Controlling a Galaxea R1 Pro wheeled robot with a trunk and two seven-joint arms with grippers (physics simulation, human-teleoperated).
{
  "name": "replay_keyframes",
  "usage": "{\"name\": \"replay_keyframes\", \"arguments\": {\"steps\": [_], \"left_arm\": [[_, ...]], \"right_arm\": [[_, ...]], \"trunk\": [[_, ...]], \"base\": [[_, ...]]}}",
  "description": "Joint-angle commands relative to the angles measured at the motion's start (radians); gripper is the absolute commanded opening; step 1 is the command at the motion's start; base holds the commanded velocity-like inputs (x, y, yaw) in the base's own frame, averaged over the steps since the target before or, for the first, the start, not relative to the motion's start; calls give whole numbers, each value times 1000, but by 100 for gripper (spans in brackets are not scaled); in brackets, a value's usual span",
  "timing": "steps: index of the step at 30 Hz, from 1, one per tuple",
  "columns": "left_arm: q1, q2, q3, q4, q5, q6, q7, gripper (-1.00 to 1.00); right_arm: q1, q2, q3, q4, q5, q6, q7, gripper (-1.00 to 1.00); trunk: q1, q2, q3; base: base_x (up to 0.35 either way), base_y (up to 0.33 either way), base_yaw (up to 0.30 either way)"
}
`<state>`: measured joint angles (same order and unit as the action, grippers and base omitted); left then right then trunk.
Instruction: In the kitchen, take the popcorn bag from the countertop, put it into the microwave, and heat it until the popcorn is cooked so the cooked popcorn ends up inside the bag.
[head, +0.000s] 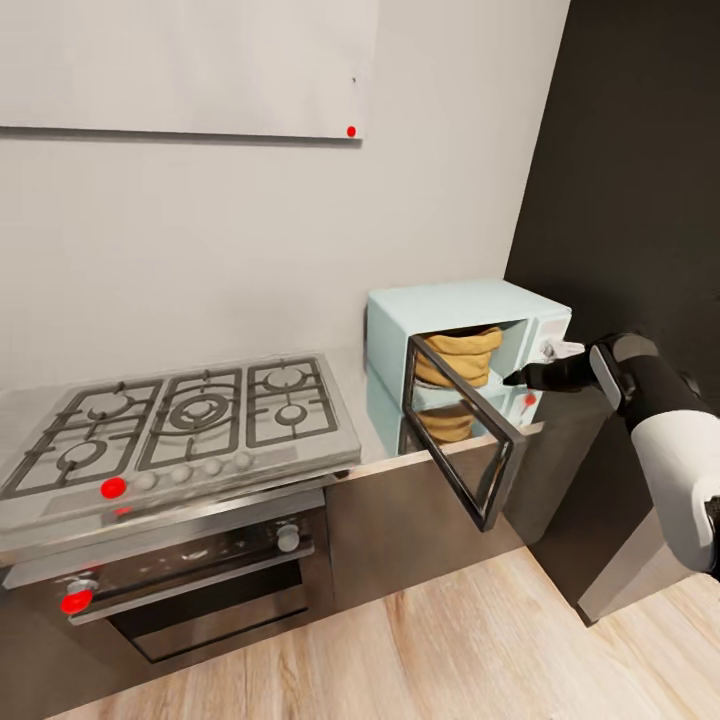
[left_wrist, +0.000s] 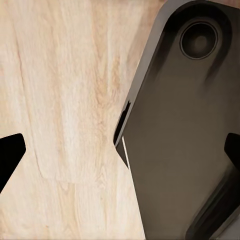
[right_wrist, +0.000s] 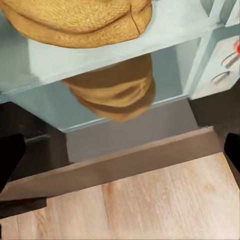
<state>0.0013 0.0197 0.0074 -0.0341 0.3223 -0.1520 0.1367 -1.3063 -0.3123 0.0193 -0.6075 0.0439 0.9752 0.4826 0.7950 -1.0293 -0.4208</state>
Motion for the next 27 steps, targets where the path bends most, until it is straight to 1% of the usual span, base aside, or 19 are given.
{"name": "replay_keyframes", "arguments": {"steps": [1,3,7,12,20,21,22,25,27], "left_arm": [[0,0,0,-1,3,-2,2,100],[0,1,1,-1,2,-3,1,100],[0,2,1,-1,1,-3,1,100],[0,2,2,-1,1,-3,2,100],[0,2,2,-1,1,-3,2,100],[0,2,2,-1,1,-3,2,100],[0,2,2,-1,1,-3,2,100],[0,2,2,-1,1,-3,2,100],[0,2,2,-1,1,-3,2,100]], "right_arm": [[5,5,2,-5,1,-3,5,100],[11,16,3,7,12,-14,10,100],[33,19,5,-1,31,-36,15,100],[36,21,5,-6,29,-64,15,100],[37,24,5,-4,16,-109,47,100],[37,24,4,-4,9,-301,95,100],[39,23,4,-1,-22,-378,127,100],[50,21,4,7,-63,-469,142,100],[53,19,4,8,-68,-482,142,100]], "trunk": [[0,-1,-1],[0,-1,-1],[0,-1,-1],[0,-1,-1],[0,-1,-1],[0,-1,-1],[0,-1,-1],[0,-1,-1],[0,-1,-1]], "base": [[0,0,0],[0,0,0],[0,0,0],[0,0,0],[0,0,0],[0,0,0],[0,0,0],[0,0,0],[0,0,0]]}}
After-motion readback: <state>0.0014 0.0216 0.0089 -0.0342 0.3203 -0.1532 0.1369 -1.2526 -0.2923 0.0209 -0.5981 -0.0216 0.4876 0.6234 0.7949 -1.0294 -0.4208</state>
